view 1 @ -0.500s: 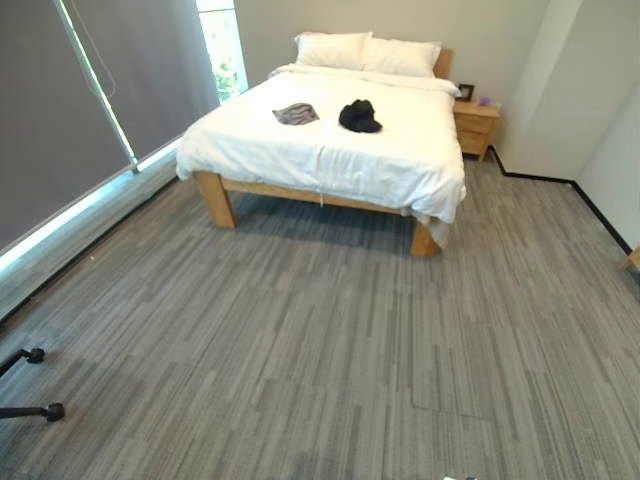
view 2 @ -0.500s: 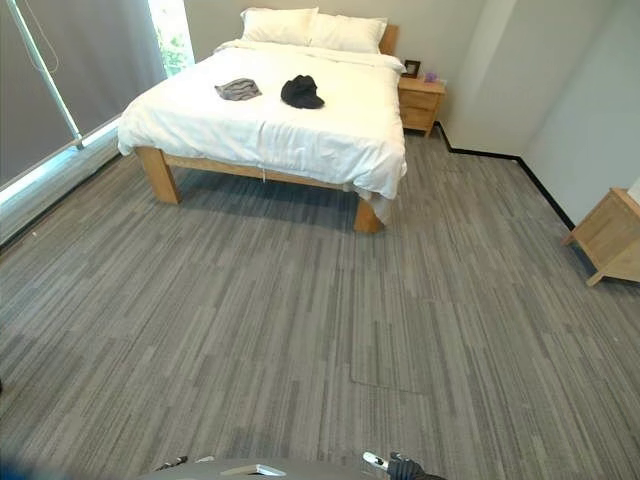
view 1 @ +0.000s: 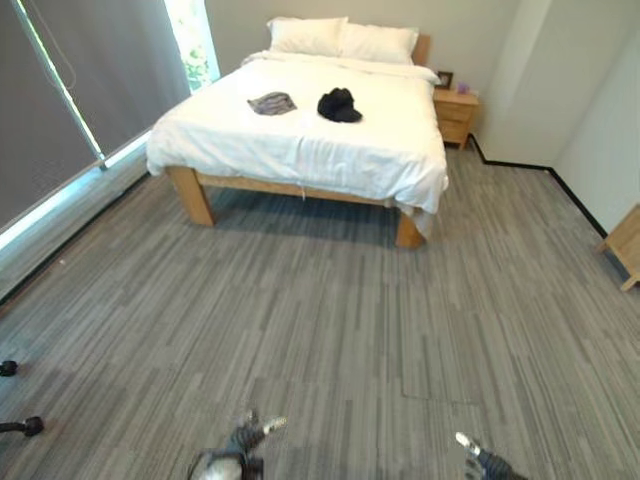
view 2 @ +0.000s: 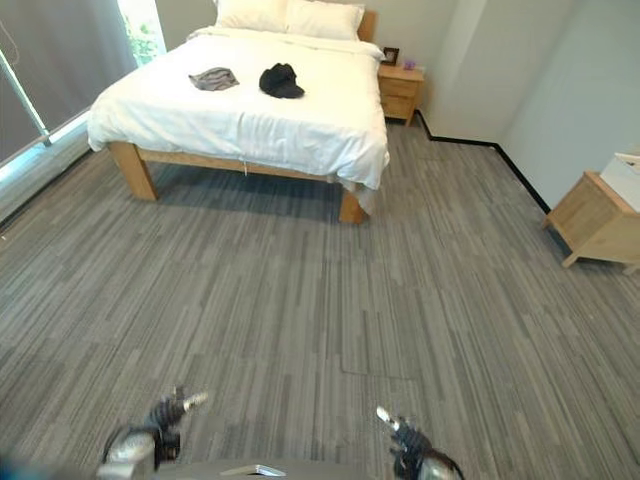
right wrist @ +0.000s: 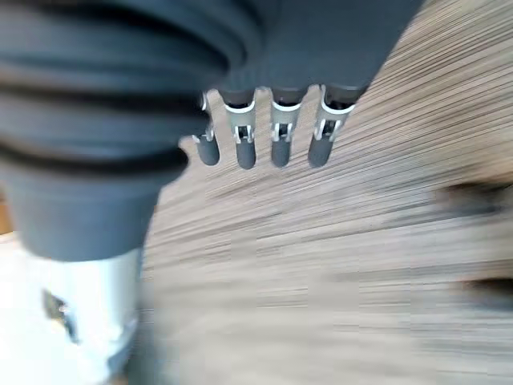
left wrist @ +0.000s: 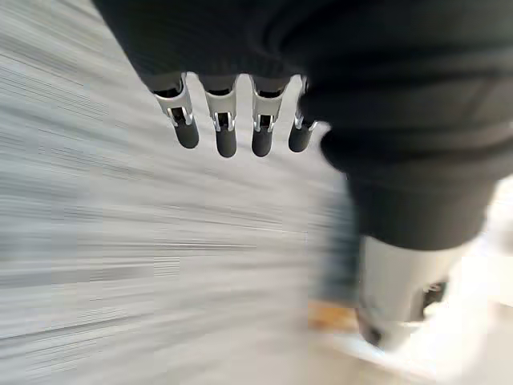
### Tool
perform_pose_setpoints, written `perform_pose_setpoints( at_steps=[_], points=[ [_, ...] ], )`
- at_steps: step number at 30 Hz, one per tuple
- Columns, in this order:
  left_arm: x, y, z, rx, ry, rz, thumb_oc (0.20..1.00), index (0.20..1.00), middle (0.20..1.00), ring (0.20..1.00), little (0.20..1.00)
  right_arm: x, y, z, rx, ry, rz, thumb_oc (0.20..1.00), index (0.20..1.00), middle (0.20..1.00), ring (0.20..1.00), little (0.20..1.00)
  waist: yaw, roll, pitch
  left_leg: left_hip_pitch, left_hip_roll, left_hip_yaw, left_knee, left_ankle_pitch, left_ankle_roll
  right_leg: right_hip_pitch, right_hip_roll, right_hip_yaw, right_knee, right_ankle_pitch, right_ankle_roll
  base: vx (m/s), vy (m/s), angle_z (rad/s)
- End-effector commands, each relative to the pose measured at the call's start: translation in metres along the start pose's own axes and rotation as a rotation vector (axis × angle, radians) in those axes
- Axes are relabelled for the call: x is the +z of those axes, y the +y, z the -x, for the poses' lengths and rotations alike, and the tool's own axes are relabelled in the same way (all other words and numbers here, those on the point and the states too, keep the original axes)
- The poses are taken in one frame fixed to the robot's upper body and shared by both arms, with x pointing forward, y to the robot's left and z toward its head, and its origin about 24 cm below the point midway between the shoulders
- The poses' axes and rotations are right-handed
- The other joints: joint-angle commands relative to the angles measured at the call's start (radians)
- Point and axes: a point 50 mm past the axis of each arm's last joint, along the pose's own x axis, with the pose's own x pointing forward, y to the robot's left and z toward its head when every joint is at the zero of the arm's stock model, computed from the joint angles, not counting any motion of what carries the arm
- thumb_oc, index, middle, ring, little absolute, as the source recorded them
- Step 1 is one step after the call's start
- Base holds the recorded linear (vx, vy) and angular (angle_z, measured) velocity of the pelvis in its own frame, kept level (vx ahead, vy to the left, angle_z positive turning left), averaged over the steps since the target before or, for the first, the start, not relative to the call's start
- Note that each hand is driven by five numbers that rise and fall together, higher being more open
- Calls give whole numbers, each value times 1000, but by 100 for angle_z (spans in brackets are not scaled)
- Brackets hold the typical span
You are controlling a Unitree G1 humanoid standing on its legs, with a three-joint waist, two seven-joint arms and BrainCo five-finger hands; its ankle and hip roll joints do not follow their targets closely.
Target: Pick up bed clothes into laundry basket.
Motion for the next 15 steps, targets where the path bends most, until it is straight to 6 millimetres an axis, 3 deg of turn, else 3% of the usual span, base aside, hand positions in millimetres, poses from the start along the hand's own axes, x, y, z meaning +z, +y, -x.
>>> perform_pose_setpoints(
  at_steps=[1,4,7,15],
  points=[
    [40,-1,-14,-13,-165,53,1000,1000,1000,1000,1000,50,-4,-8,1,-189,-17,1000,1000,1000,1000,1000,3,2,-6,6,39,-46,11,-51,-49,-21,-111,-34,24,-3,126,0,0,0],
    [53,-7,-7,-56,-232,56,1000,1000,1000,1000,1000,58,-2,0,31,-261,-95,1000,1000,1000,1000,1000,7,4,-1,-4,39,-55,11,-51,-46,-30,-114,-39,27,-3,130,-5,27,5],
    [46,-19,-4,-70,-210,104,1000,1000,1000,1000,1000,49,14,3,77,-244,-70,1000,1000,1000,1000,1000,10,5,4,2,37,-58,11,-56,-44,-25,-117,-39,25,-3,129,9,15,6],
    [47,-17,-2,-42,-211,138,1000,1000,1000,1000,1000,45,31,0,142,-219,-123,1000,1000,1000,1000,1000,17,5,19,4,39,-52,11,-52,-42,-27,-120,-34,30,-8,126,-7,-2,-1]
  ],
)
